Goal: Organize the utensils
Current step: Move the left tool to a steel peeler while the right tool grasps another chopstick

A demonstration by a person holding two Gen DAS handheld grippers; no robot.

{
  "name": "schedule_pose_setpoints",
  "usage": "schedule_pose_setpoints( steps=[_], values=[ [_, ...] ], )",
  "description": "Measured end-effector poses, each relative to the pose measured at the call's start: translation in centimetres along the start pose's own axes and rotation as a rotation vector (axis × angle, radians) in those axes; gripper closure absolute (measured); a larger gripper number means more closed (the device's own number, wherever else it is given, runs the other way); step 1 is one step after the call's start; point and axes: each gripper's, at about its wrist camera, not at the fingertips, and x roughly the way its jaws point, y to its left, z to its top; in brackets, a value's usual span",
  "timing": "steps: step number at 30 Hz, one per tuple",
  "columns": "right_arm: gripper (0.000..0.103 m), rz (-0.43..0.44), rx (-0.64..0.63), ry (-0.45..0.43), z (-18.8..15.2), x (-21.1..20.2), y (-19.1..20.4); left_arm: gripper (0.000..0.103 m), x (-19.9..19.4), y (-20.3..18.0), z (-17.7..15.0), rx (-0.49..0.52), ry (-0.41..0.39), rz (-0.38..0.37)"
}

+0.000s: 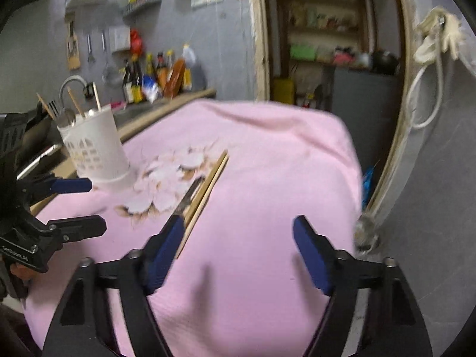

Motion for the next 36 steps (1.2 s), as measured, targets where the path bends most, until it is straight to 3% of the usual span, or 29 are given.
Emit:
schedule_pose_setpoints(
  steps=[7, 18, 21, 22, 27, 33, 36],
  values=[
    [0.060, 0.040, -0.084, 0.152, 1.1, 4.9, 1.9, 0.008, 0.5, 1.6, 0.0, -0.060, 0.043, 0.040],
    [0.074, -0.015, -0.205, 0.243, 1.9, 9.0, 4.3, 0.008, 0.2, 2.9, -0.2, -0.123, 0.064, 0.010],
    [0.094, -0.034, -0.201, 0.239, 2.1, 9.2, 3.9, 0.012, 0.5, 2.6, 0.1, -0.122, 0.077, -0.014],
    [0.096, -0.028, -0.191, 0.237, 2.1, 9.1, 3.6, 0.013, 0.6, 2.3, 0.2, -0.114, 0.080, -0.027],
    [0.102, -0.023, -0.130, 0.215, 1.4, 7.4, 1.5, 0.023, 2.0, 0.9, 1.0, -0.080, 0.126, -0.094],
    [0.102, -0.031, -0.123, 0.191, 0.2, 4.6, 0.6, 0.032, 4.1, -0.7, 2.2, -0.049, 0.189, -0.162],
    [0.102, -0.028, -0.113, 0.186, -0.6, 3.7, 0.2, 0.043, 5.2, -1.0, 2.8, -0.050, 0.220, -0.170]
  ],
)
